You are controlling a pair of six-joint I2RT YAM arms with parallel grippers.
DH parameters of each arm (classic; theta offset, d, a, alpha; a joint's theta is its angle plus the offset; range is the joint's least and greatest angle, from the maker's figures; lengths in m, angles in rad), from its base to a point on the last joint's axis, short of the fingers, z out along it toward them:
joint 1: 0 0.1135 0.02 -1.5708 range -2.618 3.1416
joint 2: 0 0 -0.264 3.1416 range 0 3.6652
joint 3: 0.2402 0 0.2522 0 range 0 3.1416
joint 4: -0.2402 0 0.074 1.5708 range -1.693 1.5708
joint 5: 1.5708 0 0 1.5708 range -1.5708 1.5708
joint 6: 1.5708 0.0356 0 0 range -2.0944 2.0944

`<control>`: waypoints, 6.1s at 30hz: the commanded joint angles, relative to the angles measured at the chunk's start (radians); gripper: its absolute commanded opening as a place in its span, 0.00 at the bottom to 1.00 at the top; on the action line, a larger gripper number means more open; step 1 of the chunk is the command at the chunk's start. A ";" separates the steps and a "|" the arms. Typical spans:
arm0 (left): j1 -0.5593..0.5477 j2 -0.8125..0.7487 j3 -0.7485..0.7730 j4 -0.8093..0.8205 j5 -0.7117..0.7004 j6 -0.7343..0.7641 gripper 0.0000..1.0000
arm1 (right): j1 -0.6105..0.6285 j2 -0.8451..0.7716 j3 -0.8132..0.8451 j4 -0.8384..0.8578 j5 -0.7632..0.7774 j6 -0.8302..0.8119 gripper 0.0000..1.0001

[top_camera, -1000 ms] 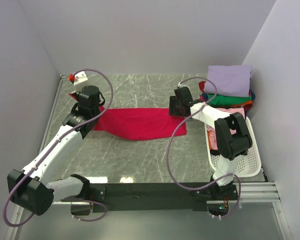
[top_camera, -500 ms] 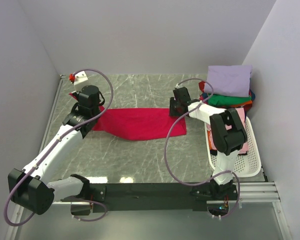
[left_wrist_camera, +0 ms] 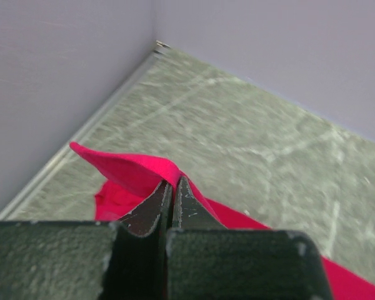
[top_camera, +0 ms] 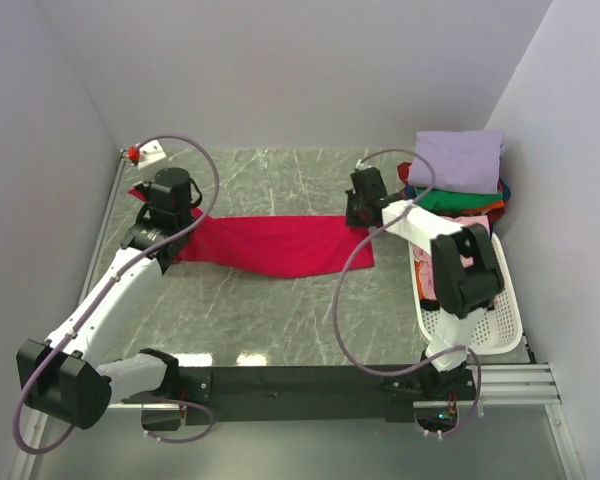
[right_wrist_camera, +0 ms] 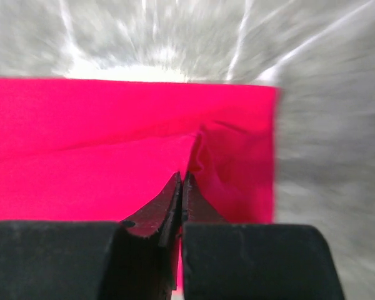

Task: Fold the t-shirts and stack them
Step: Flatten the tshirt out

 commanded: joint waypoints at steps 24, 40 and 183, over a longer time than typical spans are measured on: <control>0.164 -0.346 0.360 -0.050 0.332 0.045 0.01 | -0.021 -1.128 0.051 -0.150 0.067 -0.213 0.00; 0.165 -0.145 0.356 0.051 0.350 0.111 0.01 | -0.021 -0.922 0.076 0.014 0.045 -0.189 0.00; 0.120 1.014 0.804 -0.099 0.456 0.108 0.98 | -0.088 0.079 0.209 0.124 -0.079 -0.012 0.80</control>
